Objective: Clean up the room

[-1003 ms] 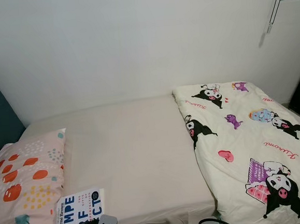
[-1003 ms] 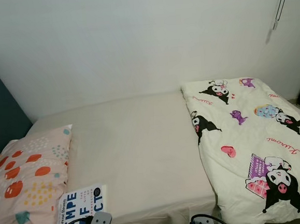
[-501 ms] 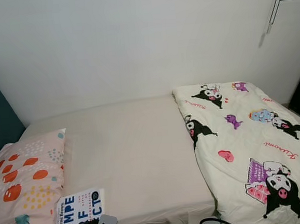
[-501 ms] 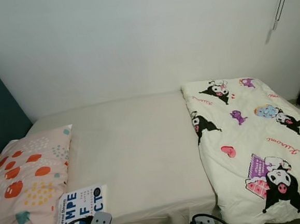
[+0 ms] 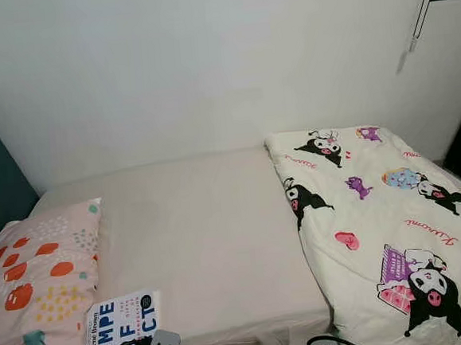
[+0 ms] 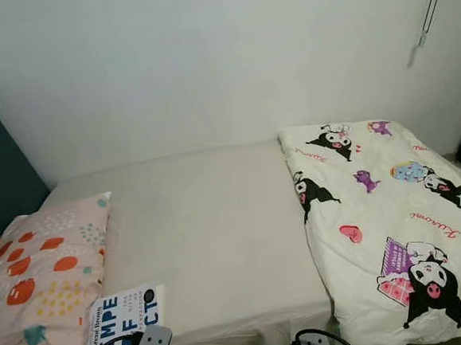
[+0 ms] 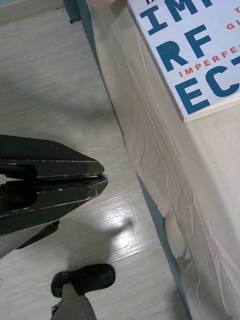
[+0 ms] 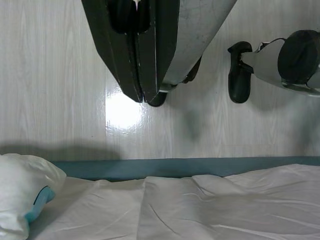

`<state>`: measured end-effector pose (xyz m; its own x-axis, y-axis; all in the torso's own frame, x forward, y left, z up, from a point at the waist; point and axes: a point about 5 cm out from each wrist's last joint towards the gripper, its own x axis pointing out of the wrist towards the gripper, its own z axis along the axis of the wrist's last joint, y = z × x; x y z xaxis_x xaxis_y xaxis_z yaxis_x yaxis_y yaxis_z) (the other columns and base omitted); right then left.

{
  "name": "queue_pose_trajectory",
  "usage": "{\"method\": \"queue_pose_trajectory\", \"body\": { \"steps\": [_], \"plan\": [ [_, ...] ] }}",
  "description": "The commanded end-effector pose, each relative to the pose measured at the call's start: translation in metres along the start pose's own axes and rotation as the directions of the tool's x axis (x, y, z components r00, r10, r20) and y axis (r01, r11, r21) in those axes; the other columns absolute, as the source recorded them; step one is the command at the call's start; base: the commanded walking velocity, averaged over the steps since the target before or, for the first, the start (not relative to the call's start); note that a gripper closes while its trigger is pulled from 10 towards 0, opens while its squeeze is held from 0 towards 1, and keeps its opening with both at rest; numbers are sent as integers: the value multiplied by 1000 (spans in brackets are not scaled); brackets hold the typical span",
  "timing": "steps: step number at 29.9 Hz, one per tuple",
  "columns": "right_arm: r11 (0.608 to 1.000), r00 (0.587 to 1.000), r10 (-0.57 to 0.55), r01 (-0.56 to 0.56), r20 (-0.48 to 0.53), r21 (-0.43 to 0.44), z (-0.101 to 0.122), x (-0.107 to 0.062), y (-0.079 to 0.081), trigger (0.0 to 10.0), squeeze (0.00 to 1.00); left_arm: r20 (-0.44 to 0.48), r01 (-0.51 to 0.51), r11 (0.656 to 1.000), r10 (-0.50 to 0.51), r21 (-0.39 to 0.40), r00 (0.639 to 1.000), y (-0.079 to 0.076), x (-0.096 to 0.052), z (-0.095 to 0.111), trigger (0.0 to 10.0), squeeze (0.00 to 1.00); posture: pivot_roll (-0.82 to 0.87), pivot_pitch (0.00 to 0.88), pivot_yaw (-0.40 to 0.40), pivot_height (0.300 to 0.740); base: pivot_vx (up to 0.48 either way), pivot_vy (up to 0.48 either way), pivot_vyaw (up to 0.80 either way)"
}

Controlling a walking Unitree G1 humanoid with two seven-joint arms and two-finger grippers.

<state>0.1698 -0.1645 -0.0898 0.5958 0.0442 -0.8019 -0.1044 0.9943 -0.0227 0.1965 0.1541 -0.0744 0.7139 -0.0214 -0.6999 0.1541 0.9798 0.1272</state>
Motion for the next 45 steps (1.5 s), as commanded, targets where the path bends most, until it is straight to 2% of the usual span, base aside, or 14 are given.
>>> {"method": "queue_pose_trajectory", "body": {
  "steps": [1, 9, 23, 26, 29, 45],
  "plan": [
    [1000, 1000, 12, -12, -23, -5, -3, 0, 3, 10000, 0, -16, -5, 1000, 5, 8, 1000, -3, -1, -5, 10000, 0, 16, 0, 2, 740, 0, 0, 0],
    [1000, 999, 6, -7, -31, -20, -5, 0, 5, 10000, 0, -20, -13, 1000, 13, 0, 1000, -4, -2, -7, 10000, 0, 14, 0, 3, 740, 0, 0, 0],
    [1000, 1000, 4, -4, -13, 11, -4, -1, 2, 10000, 0, -17, -6, 1000, 7, 3, 1000, -5, -2, -6, 10000, 0, 13, 0, 5, 740, 0, 0, 0],
    [999, 999, 16, -17, -29, -49, -5, -1, 4, 10000, 0, -18, -6, 1000, 6, 4, 1000, -5, -2, -6, 10000, 0, 14, 0, 7, 740, 0, 0, 0],
    [997, 999, 2, -5, -41, -71, -7, -1, 4, 10000, 0, -18, -5, 1000, 5, 5, 1000, -5, -2, -6, 10000, 0, 13, 0, 8, 740, 0, 0, 0],
    [996, 997, -44, 39, -62, -84, -10, -1, -2, 10000, 0, -20, -6, 1000, 6, 1, 1000, -5, -2, -7, 10000, 0, 16, 0, 6, 740, 0, 0, 0]
  ]
}}
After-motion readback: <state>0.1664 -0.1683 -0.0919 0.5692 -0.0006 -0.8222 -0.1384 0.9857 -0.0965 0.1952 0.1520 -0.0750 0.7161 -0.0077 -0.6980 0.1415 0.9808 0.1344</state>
